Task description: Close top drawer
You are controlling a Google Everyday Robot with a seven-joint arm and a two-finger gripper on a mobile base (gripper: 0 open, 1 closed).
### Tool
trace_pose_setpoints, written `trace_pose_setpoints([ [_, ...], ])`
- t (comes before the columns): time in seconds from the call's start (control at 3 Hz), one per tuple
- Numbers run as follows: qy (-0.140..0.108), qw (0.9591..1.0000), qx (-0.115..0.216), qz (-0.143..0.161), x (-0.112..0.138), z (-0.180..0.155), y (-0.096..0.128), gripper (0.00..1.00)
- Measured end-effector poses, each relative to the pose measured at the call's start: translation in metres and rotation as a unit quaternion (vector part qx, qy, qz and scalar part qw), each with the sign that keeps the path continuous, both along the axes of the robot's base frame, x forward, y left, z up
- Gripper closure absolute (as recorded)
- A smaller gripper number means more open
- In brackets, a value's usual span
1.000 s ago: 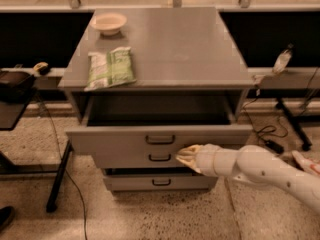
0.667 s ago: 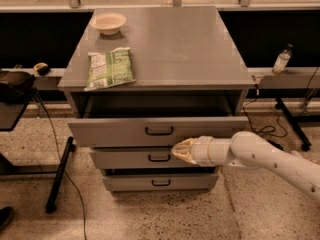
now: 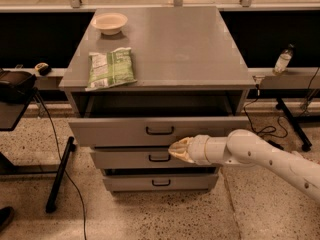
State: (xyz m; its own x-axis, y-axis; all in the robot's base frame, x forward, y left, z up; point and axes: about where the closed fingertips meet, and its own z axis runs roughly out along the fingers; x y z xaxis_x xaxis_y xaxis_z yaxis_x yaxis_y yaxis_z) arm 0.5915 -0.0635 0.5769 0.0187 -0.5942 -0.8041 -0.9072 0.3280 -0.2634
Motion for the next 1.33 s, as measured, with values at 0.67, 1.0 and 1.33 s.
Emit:
trace_pose_setpoints([
  [0.67, -0.038, 0.9992, 0.003, -0.009, 0.061, -0.002, 0.014, 1.00],
  [1.0, -0.040, 0.9992, 0.007, -0.009, 0.063, -0.003, 0.013, 1.00],
  [1.33, -0.048, 0.9987, 0.016, 0.007, 0.059, 0.007, -0.002, 1.00],
])
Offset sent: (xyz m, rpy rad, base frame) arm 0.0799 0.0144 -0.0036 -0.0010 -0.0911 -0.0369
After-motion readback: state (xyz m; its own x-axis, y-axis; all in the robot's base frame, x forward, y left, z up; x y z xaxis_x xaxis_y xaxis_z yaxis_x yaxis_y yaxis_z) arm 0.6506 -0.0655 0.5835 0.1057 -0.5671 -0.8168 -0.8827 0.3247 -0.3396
